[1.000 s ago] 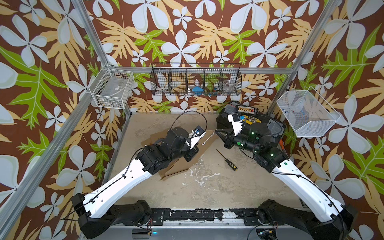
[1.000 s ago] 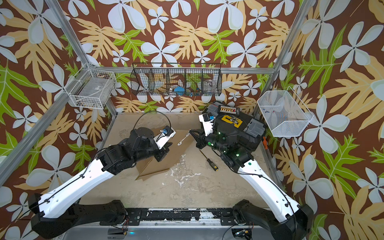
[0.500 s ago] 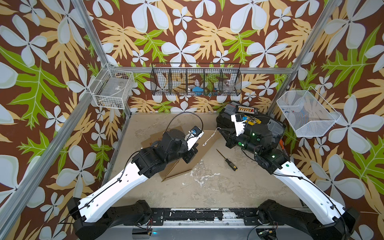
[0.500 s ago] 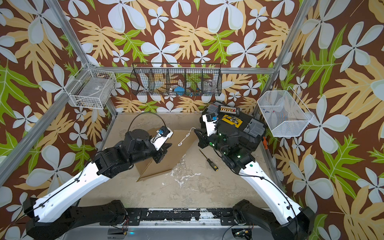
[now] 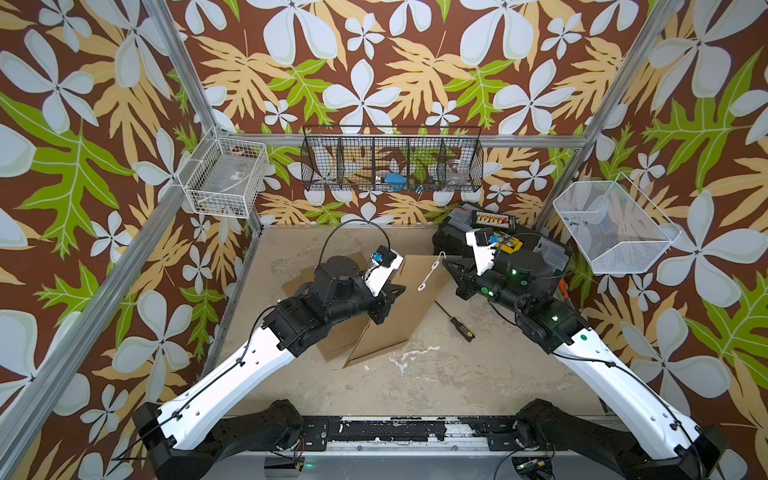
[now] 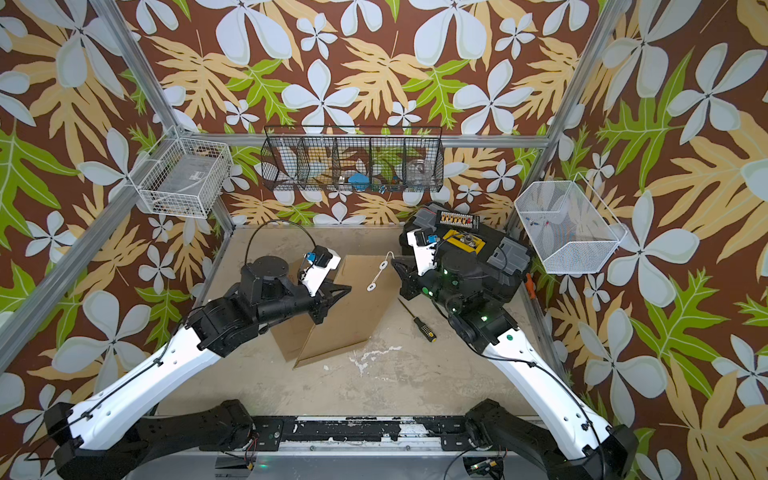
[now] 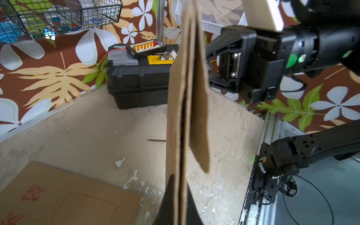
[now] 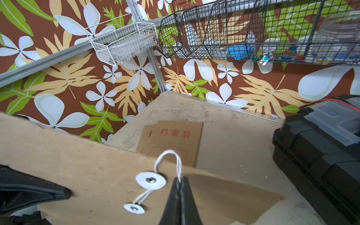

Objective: Open the file bag

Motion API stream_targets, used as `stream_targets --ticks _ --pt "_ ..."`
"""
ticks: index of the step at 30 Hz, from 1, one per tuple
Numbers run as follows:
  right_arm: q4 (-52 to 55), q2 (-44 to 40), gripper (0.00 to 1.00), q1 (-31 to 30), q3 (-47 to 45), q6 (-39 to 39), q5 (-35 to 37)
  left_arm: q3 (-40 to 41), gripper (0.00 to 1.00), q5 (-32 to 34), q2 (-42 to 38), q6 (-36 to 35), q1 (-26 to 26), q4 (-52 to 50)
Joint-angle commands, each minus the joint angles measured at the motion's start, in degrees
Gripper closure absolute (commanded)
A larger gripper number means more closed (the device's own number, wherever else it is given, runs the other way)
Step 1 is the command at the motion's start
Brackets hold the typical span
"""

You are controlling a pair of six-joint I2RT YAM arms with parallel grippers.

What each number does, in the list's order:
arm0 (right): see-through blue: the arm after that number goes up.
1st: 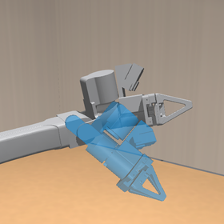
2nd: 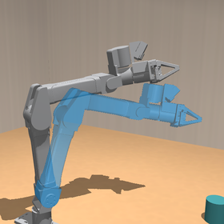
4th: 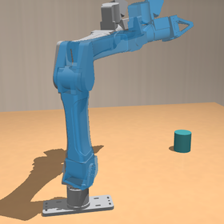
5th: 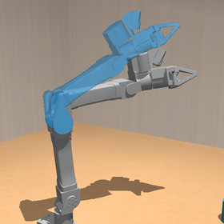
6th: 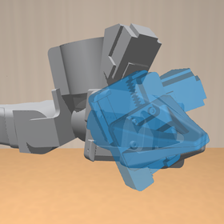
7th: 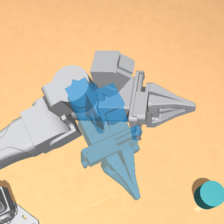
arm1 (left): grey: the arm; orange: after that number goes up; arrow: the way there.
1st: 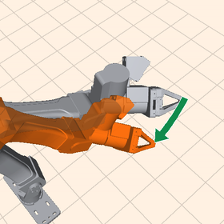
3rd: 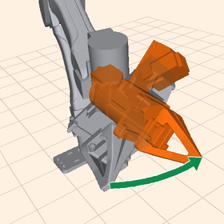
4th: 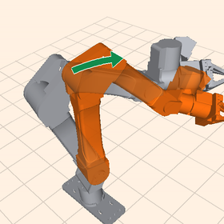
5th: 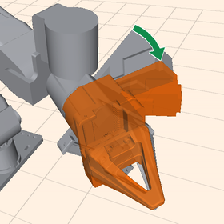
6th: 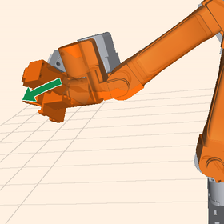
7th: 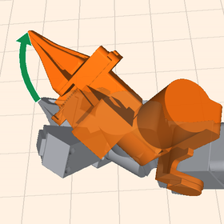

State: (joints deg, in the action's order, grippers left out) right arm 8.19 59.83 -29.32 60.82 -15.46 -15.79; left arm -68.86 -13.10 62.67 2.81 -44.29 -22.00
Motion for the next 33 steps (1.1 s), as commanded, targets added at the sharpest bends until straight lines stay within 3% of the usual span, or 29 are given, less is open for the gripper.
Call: stream_targets --ticks 1,11,33 --pt "0.3 -0.2 1.00 -0.1 -0.4 1.0 3.1 1.7 1.00 -6.1 -1.2 2.9 1.1 6.5" --pt "0.3 -0.3 1.00 -0.1 -1.4 1.6 2.6 3.9 1.00 -9.0 -2.9 5.0 2.8 9.0" --pt "3.3 0.2 1.00 -0.1 -4.1 5.6 -4.7 5.4 1.00 -4.9 -4.6 6.5 2.9 10.7"
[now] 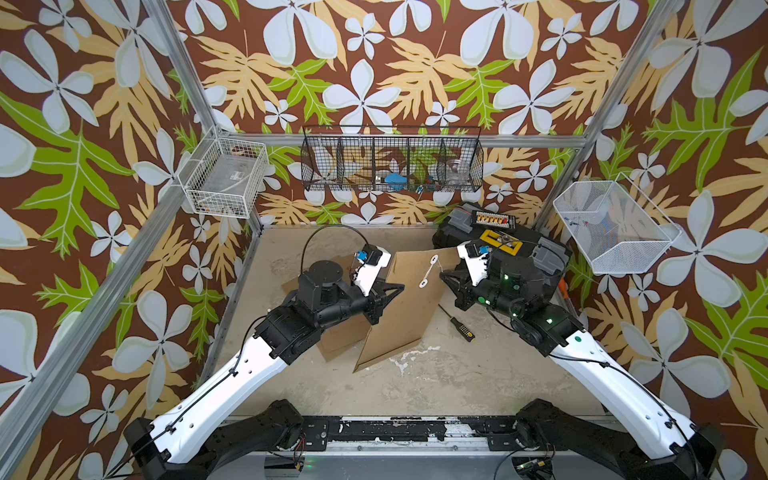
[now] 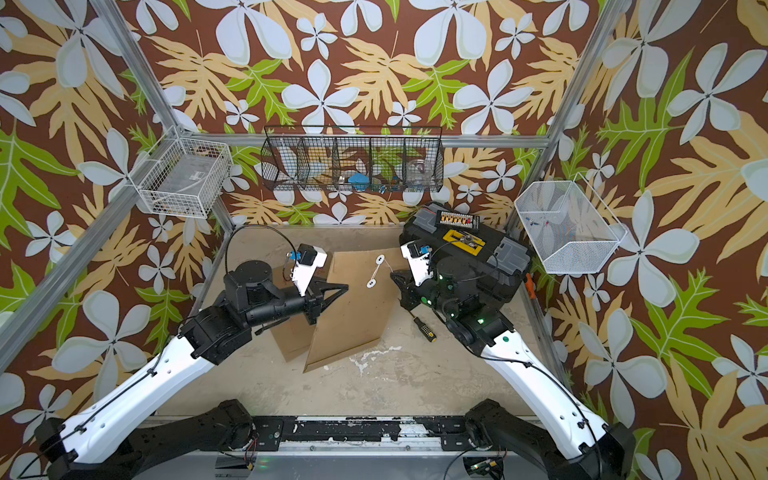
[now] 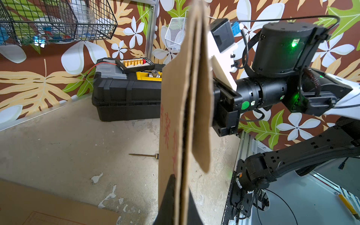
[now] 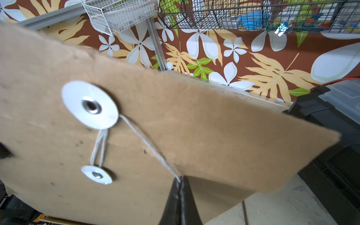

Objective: Open the file bag

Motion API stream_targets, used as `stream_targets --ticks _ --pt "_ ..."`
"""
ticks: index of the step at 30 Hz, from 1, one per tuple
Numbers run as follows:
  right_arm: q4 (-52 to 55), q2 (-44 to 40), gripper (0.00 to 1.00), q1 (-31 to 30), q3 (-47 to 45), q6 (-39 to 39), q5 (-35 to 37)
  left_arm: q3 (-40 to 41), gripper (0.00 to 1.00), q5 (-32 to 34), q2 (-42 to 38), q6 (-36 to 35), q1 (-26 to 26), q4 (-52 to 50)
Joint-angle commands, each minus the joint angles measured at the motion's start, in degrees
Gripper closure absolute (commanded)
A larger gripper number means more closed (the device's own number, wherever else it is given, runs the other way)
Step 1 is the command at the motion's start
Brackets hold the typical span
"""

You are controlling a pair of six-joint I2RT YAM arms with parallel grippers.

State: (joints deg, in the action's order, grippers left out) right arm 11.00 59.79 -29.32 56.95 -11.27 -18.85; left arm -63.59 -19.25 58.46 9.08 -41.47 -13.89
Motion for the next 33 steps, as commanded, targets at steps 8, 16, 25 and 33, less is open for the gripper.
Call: stream_targets --ticks 8,16,25,33 --pt "1.1 -0.3 1.00 -0.1 -0.9 1.8 -3.5 -0.5 1.00 0.9 -0.1 0.5 0.1 2.2" --pt "-0.6 -0.5 1.00 -0.1 -0.1 0.4 -4.9 -1.0 1.00 2.7 0.6 0.2 0.0 2.1" --pt "-5.2 1.4 1.00 -0.2 0.9 -2.9 -12.2 0.7 1.00 18.8 0.9 -0.2 -3.9 3.8" --pt "-8.8 3.2 1.00 -0.8 0.9 -3.9 -19.6 1.9 1.00 20.8 1.0 0.5 -4.1 5.1"
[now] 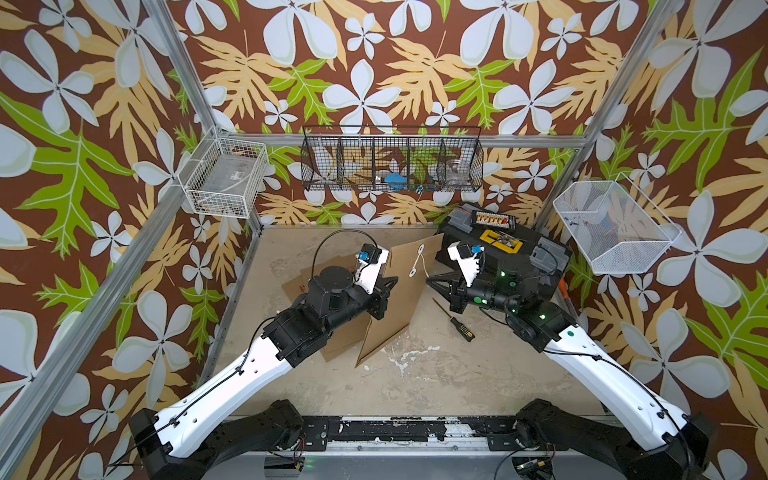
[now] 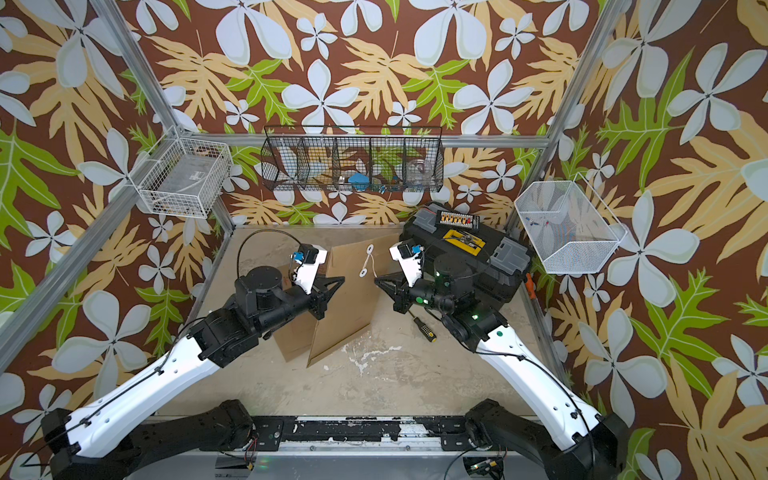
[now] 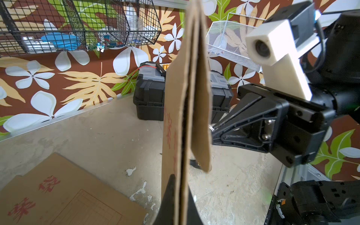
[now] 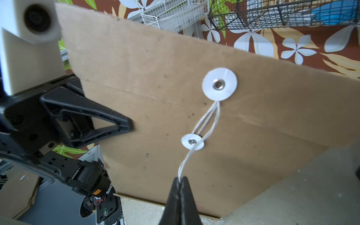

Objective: Open the file bag

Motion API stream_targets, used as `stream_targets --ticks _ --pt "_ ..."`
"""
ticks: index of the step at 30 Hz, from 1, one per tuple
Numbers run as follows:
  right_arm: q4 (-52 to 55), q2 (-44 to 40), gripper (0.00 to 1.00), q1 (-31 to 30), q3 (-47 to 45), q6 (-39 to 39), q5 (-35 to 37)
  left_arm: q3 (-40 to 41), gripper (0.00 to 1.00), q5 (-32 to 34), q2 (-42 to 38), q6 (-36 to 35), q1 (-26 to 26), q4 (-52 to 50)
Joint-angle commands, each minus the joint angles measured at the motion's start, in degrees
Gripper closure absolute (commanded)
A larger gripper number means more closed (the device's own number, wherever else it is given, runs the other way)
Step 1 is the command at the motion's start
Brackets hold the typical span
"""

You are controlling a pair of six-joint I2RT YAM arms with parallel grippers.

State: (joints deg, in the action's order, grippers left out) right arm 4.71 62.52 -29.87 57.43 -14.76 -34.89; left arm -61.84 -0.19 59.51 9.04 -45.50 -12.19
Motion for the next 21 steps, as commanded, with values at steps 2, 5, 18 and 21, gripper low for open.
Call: stream_targets --ticks 2,5,18,21 --pt "-2.7 1.0 1.00 -0.8 0.8 -0.4 -4.5 0.2 1.00 1.3 0.2 1.0 -0.1 3.4" --pt "-3.0 1.5 1.00 -2.0 1.3 -0.4 -5.2 0.4 1.00 1.4 0.2 1.2 -0.1 3.4" --pt "-2.7 3.0 1.00 -3.5 2.2 0.5 -2.1 0.9 1.00 0.6 -0.1 -0.6 -0.1 2.4" --pt "1.7 3.1 1.00 -3.5 3.8 3.2 4.2 0.0 1.00 0.7 -0.1 -1.1 -0.1 0.6"
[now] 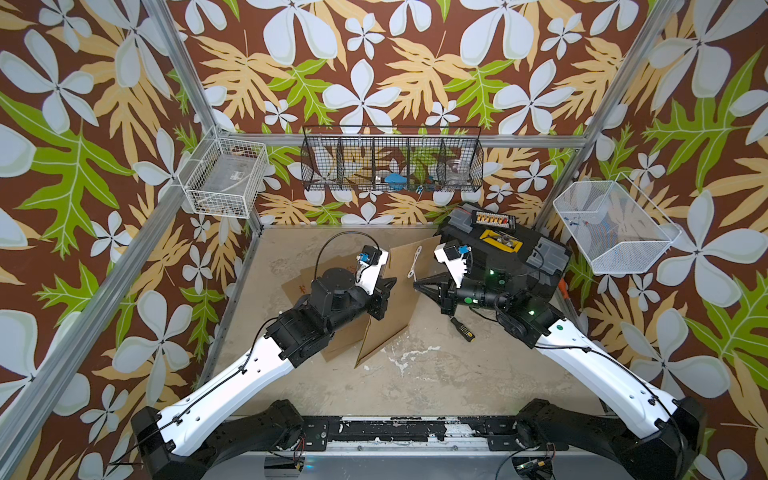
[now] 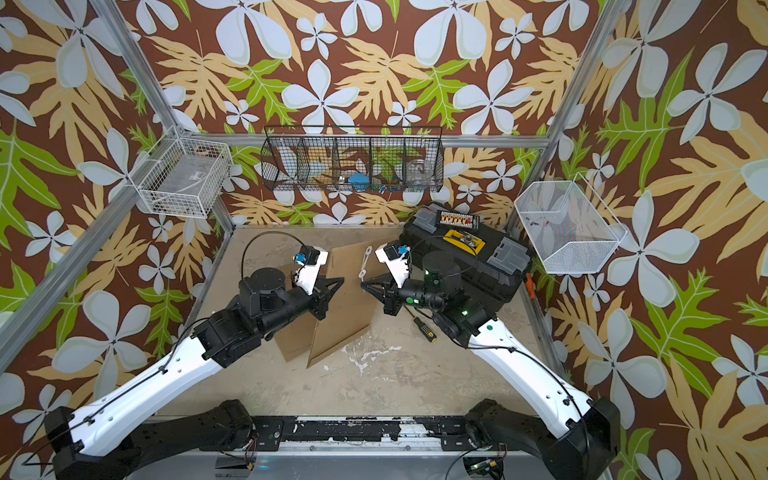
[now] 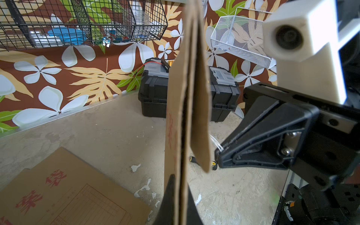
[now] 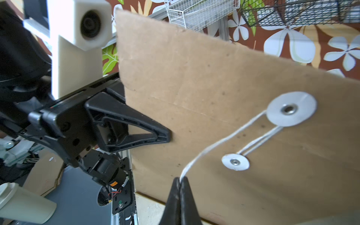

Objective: Open the file bag

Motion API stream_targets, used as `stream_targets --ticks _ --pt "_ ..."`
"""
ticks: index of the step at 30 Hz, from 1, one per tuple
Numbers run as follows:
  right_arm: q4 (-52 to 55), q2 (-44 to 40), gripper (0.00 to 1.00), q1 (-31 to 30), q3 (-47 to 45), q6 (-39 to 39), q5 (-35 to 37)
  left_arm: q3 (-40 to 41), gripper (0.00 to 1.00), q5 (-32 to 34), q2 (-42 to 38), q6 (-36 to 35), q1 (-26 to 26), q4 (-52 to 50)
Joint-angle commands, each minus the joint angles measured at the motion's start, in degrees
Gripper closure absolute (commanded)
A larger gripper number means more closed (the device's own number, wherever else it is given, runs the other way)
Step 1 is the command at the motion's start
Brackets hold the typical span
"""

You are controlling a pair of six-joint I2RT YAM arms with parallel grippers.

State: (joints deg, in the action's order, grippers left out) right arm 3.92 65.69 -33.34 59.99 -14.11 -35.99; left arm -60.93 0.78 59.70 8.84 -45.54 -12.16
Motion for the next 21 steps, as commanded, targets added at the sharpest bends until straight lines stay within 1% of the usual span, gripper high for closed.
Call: stream_targets --ticks 1,4,10,15,19,21 --pt "3.2 -0.4 1.00 -0.1 1.6 3.2 6.7 -1.5 1.00 -0.5 -0.3 -1.2 -0.1 -0.1" --pt "3.3 -1.9 1.00 -0.1 1.8 4.3 10.1 -3.2 1.00 -2.2 0.1 -2.6 -0.1 -3.0" --pt "4.5 -2.6 1.00 -0.1 4.0 7.4 11.9 -5.0 1.00 -5.2 2.3 -3.0 -0.1 -6.5" --pt "5.6 -2.4 1.00 -0.1 5.6 7.9 12.9 -5.3 1.00 -6.4 3.1 -2.7 -0.9 -6.6" --pt "5.7 -2.7 1.00 -0.1 5.0 9.3 15.6 -5.0 1.00 -6.2 3.4 -3.4 -0.9 -6.3" --pt "6.6 -2.6 1.00 -0.1 5.6 9.3 17.3 -5.6 1.00 -7.5 3.9 -3.5 -0.9 -6.6"
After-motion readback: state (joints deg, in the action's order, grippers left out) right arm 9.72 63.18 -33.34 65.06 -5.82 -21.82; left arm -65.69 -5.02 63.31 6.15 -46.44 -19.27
